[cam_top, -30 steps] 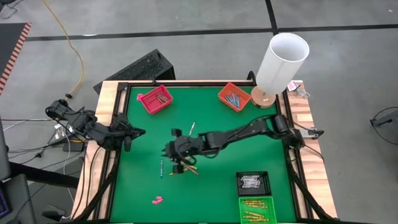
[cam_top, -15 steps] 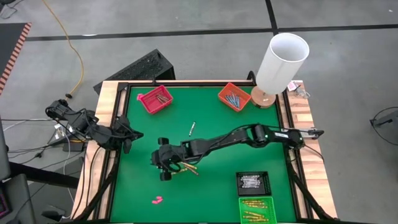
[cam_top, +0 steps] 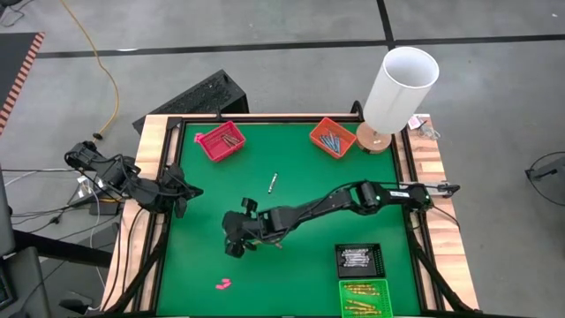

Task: Sort crayons
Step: Put the blue crayon into the orange bin

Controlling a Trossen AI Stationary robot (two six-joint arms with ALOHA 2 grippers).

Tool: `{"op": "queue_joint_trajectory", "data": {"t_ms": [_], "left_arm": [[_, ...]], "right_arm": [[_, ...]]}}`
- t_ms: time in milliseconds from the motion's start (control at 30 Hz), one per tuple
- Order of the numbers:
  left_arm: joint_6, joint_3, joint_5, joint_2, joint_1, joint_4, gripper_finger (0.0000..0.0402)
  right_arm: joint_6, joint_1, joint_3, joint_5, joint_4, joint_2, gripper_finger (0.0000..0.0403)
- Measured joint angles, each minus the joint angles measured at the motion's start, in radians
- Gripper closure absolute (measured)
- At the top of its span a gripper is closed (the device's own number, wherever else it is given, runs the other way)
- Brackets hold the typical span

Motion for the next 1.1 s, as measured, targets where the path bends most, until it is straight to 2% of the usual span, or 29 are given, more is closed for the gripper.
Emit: {"op": "queue_joint_trajectory", "data": {"t_ms": [167,367,767,933,1100], "left_arm": [[-0.005,0.000,0.009,0.000,0.000,0.000,0.0401],[-0.006,0.000,0.009,0.000,0.000,0.000,0.0401],[-0.022,0.000,0.010,0.000,0.000,-0.004,0.0401],[-0.046,0.000,0.010,0.000,0.000,-0.015,0.0401],[-0.057,0.000,0.008,0.000,0.000,-0.034,0.0401]], "right_arm": [[0.090,0.031,0.000,0.051,-0.014,0.000,0.0320],[0.171,0.048,0.000,0.054,0.006,0.016,0.0320],[0.259,0.061,0.000,0.019,0.074,0.064,0.0320],[0.347,0.059,0.000,-0.027,0.156,0.081,0.0320],[0.348,0.061,0.000,-0.059,0.198,0.081,0.0321]]}}
